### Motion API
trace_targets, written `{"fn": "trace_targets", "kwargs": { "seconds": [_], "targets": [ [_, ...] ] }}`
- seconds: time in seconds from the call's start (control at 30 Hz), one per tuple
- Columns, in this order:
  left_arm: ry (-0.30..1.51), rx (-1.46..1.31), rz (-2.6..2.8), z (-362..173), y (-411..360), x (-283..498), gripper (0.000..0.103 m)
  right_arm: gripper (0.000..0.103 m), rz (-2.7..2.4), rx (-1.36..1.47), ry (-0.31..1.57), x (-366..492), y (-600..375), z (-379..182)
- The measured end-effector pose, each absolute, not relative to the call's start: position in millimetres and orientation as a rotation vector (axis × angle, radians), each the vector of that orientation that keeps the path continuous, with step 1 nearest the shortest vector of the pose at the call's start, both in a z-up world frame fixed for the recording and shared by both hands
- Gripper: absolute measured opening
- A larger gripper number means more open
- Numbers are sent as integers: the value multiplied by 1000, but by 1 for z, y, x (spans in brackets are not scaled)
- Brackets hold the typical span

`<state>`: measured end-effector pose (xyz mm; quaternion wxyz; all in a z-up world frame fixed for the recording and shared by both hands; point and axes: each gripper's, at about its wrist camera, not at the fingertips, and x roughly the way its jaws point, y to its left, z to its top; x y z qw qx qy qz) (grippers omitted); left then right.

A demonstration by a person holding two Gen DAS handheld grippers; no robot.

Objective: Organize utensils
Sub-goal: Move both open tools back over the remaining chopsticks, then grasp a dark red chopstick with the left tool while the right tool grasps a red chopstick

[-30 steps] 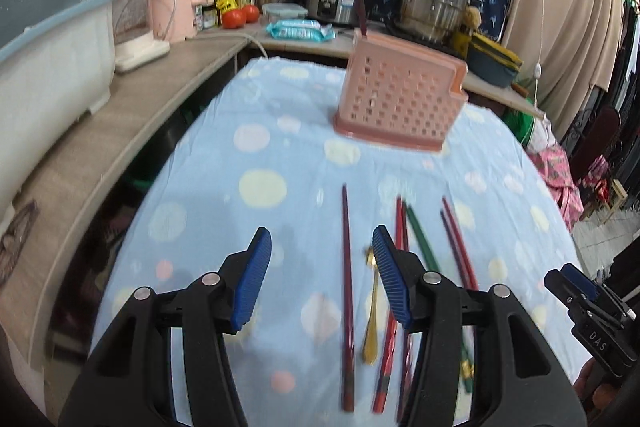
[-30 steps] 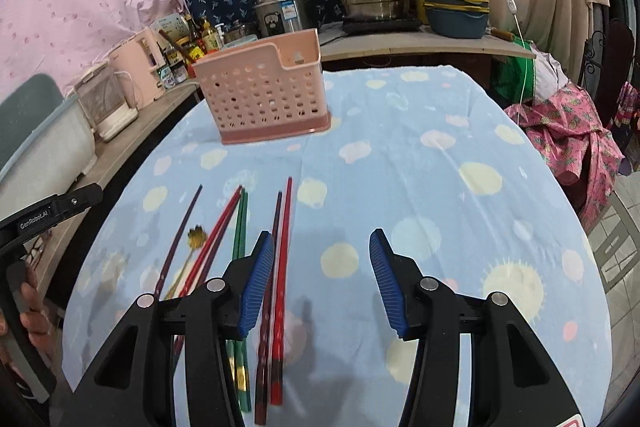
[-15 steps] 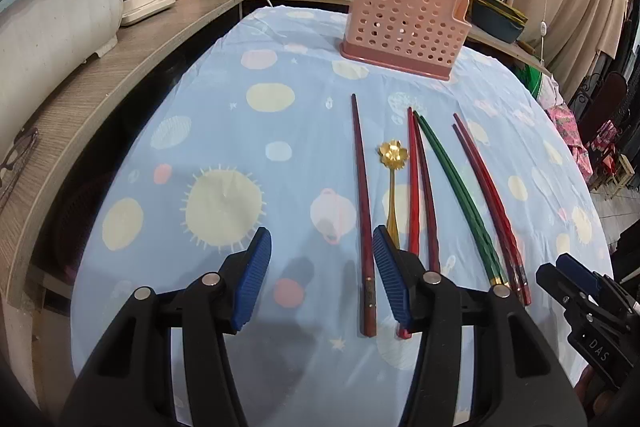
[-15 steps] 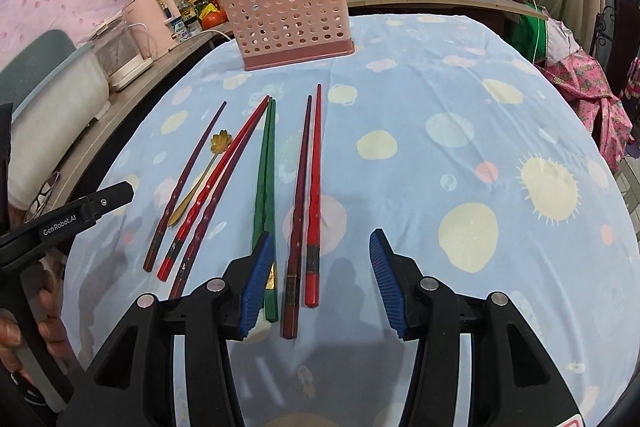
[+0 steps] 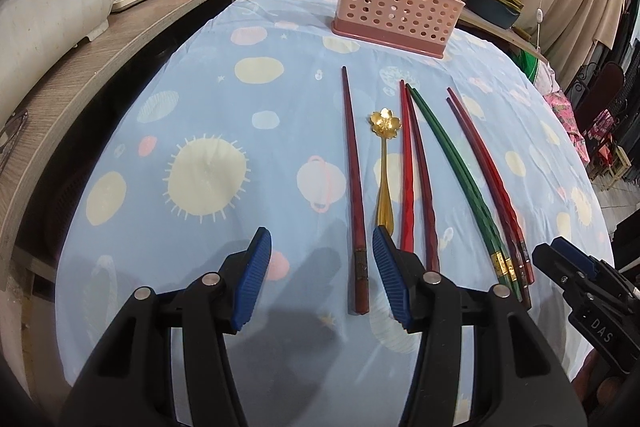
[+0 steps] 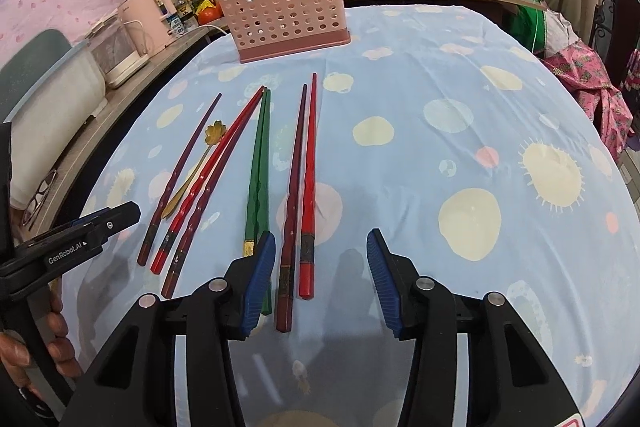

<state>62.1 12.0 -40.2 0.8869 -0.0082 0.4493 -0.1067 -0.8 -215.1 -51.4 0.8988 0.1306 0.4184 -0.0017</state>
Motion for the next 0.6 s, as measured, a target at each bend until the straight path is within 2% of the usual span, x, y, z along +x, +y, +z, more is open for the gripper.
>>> {"fn": "trace_targets", "kwargs": {
  "seconds": [0.2, 0.47, 0.6],
  "targets": [
    [946, -16, -221, -45, 11, 62, 50, 27, -8, 274, 890, 3, -218, -60],
    [963, -7, -224, -52, 8, 62, 50, 24, -5, 238, 889, 4, -214, -63],
    [968, -6, -221, -55, 9, 62, 50, 18, -13, 227, 894, 4, -213, -66]
  ]
}}
